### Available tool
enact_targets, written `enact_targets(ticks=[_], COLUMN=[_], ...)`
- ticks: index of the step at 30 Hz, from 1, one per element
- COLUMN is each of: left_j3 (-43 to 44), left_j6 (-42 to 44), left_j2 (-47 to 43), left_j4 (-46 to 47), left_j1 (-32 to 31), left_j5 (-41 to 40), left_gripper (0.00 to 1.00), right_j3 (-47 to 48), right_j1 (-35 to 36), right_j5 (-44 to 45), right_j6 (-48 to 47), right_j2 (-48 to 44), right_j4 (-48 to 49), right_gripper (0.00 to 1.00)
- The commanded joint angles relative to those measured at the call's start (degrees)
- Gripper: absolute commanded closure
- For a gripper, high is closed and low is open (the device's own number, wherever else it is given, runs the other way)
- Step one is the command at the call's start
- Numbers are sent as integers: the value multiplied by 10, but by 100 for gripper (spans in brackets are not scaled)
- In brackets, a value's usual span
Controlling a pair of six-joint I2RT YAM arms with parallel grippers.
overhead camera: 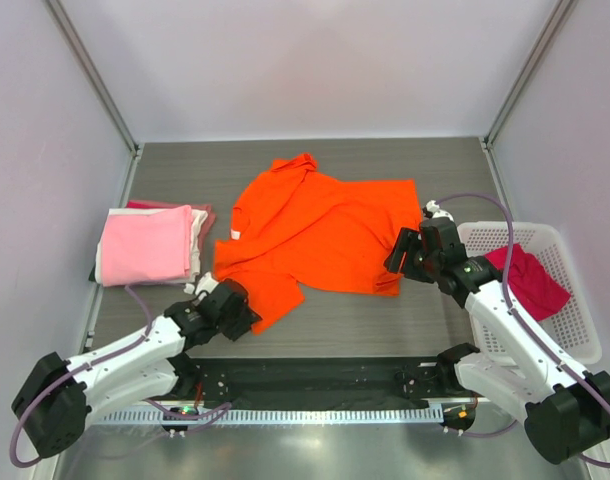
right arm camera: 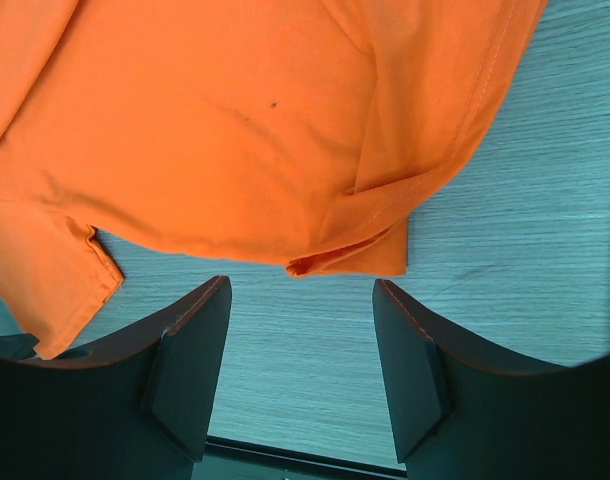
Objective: Fold and stack the t-shirts
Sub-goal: Flatten the tshirt out
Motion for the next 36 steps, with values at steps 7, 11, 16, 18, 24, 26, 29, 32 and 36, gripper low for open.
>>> enact_targets(ticks=[7,11,16,18,24,26,29,32,36], left_j3=[10,23,64,83,111,110,111,119,136], left_j6=[-13,-5,13,17,18,18,28,62,113], left_j2=[-22,23,106,143,188,178,144,96,43], left_j4=[-61,-64,-66,-66,-71,-71,-74,-84,-104], left_j1=[-5,-10,-12,-20,-44,-45,-28,19,73], left_j5=[-14,-8,-6,-1,-7,-21,-31,-18,0], left_gripper=[49,50,54,56,80,94,100,100,100], right_j3=[3,0,-6,-6,-3,-2,-10,-38,-58], right_j1=[2,2,3,2,2,2,3,3,3], right_j5=[6,3,6,4,8,5,6,3,-19], right_j6=[12,18,21,22,32,40,65,85,103], right_j2=[-13,-14,-18,-19,-9,0,5,1,31], right_j4=[-1,-1,-1,-1,-32,-45,-66,-43,20], right_gripper=[35,35,35,35,35,34,31,30,31])
